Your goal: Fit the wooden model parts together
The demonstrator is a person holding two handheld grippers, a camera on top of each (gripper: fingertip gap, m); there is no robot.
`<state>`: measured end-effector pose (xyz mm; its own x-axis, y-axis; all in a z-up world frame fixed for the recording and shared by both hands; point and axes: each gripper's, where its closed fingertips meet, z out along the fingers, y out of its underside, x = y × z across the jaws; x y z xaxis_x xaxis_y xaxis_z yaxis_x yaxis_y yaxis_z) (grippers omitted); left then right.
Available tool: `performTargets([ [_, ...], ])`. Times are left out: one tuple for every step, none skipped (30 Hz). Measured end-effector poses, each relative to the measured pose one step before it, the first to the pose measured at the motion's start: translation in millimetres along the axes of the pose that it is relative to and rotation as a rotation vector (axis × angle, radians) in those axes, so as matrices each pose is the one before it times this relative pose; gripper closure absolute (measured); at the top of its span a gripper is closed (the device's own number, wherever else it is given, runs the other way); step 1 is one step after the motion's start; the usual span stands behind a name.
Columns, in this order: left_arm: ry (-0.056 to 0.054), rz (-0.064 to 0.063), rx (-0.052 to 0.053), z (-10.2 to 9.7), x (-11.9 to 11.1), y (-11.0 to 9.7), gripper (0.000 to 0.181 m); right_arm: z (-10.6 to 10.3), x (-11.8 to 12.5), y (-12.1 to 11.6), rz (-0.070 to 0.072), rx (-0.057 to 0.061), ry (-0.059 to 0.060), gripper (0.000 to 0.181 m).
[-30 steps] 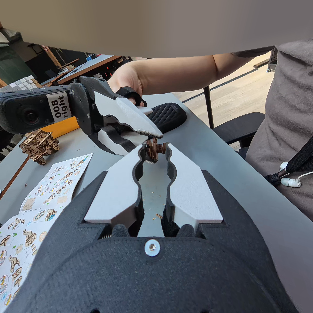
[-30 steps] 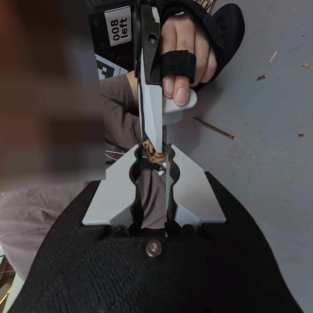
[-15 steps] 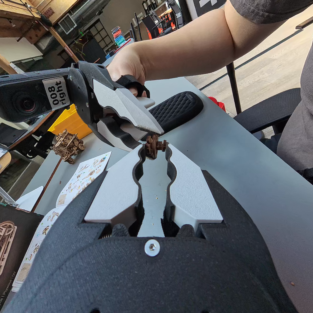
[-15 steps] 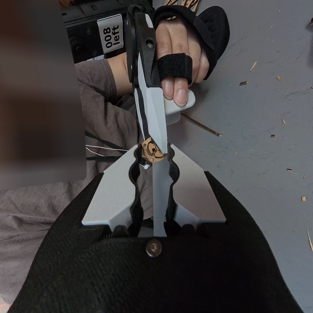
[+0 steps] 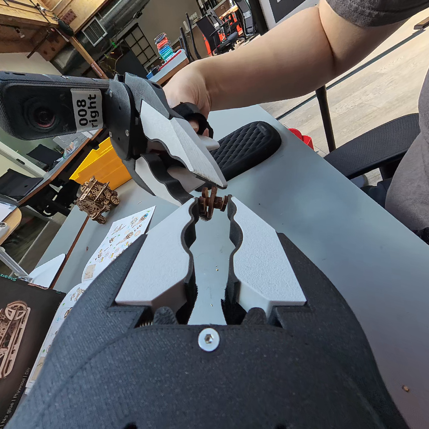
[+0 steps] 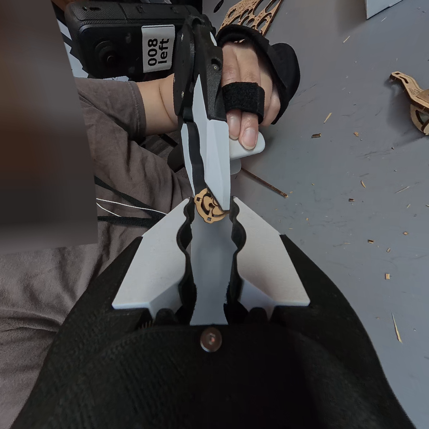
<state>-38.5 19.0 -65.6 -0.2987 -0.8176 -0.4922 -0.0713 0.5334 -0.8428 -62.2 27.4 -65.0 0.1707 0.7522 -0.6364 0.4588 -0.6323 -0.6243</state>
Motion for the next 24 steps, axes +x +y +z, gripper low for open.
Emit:
performTargets([
  [-0.0015,0.0024,0.002,-0.73,-0.39,-0.64,0.16,-0.02,-0.4,-0.86,-0.0033,0.0032,0.0003,0.153],
  [-0.0026,0.0026,0.0039,-0.69,-0.53,-0.91,0.161,-0.03,-0.89,-1.12,-0.0049,0.0038,-0.001,0.153],
  [-0.0054,0.0026,0.0043,-0.8,-0.99,-1.13,0.161,-0.08,-0.4,-0.88,-0.0063,0.0029,0.0039,0.152],
  [-0.0054,0.0016,0.0033,-0.54,-0.88,-0.98,0.161,0.07,-0.64,-1.36,-0.0092,0.0069,0.0031,0.153],
  [0.0007,-0.0002,0.0022,-0.33,-0.02,-0.7,0.161,0.11,-0.56,-0.65,-0.0067,0.001,0.003,0.153],
  [0.0027,-0.0001,0.0003,-0.01,0.31,-0.35,0.161,0.43,-0.53,-0.06,-0.0047,-0.0015,0.0028,0.152],
  [0.0009,0.0038,-0.0017,0.17,0.48,0.16,0.161,0.38,0.05,0.12,-0.0033,-0.0016,0.004,0.152],
  [0.0017,0.0052,-0.002,0.26,0.53,0.14,0.161,0.46,-0.31,0.03,-0.0029,-0.0001,0.0002,0.152],
  [0.0051,0.0011,-0.0024,0.22,0.93,0.18,0.161,0.68,-0.38,0.61,0.0005,-0.003,-0.0021,0.152],
  [0.0049,-0.0007,-0.003,0.31,0.71,0.42,0.161,0.69,0.13,0.47,0.0018,-0.0028,0.0,0.152],
  [0.0005,0.0022,-0.0026,0.14,0.25,0.44,0.161,0.3,0.34,0.21,0.0012,0.0001,0.0004,0.152],
  [-0.0027,0.005,-0.0016,-0.04,-0.17,0.34,0.161,-0.06,0.28,-0.04,0.0019,0.0022,-0.0009,0.152],
  [-0.0042,0.0048,-0.0008,-0.14,-0.5,-0.02,0.161,-0.34,0.0,-0.29,0.0024,0.0035,-0.0028,0.152],
  [-0.0055,0.0045,0.001,-0.23,-0.65,-0.34,0.161,-0.46,-0.16,-0.67,0.003,0.0055,-0.0045,0.152],
  [-0.0047,0.0065,0.0023,-0.36,-0.38,-0.54,0.161,-0.8,-0.65,-0.38,0.0022,0.004,-0.0066,0.152],
  [-0.004,0.0092,0.0005,-0.33,-0.28,-0.34,0.161,-0.84,-0.57,-0.03,0.0032,0.0016,-0.0058,0.153],
  [-0.0039,0.0087,-0.0005,-0.22,-0.33,-0.07,0.161,-0.58,-0.11,0.09,0.0046,0.0019,-0.004,0.153],
  [-0.002,0.0035,0.0008,-0.02,-0.07,-0.03,0.161,-0.28,-0.24,0.36,0.0052,0.0007,-0.0041,0.153],
  [-0.0007,-0.0025,0.0006,0.23,-0.02,0.19,0.161,-0.15,0.26,-0.04,0.0034,0.0016,-0.0009,0.153],
  [0.001,-0.0036,-0.0008,0.21,0.16,0.57,0.161,0.07,0.55,0.33,0.0035,-0.0006,0.0012,0.153],
  [0.001,-0.0011,-0.0005,0.04,0.06,0.4,0.161,0.07,0.49,0.22,0.0009,-0.0006,0.0021,0.153],
  [-0.0007,-0.0005,0.0029,-0.28,-0.3,-0.38,0.161,0.02,-0.39,-0.5,-0.0007,0.0045,-0.0025,0.153],
  [-0.0026,-0.0027,0.0057,-0.59,-0.67,-0.96,0.161,-0.24,-0.9,-1.2,0.0022,0.0088,-0.0069,0.153],
  [-0.0044,-0.0039,0.0047,-0.43,-1.12,-0.95,0.161,-0.72,-0.83,-1.32,0.0025,0.0112,-0.0075,0.153],
])
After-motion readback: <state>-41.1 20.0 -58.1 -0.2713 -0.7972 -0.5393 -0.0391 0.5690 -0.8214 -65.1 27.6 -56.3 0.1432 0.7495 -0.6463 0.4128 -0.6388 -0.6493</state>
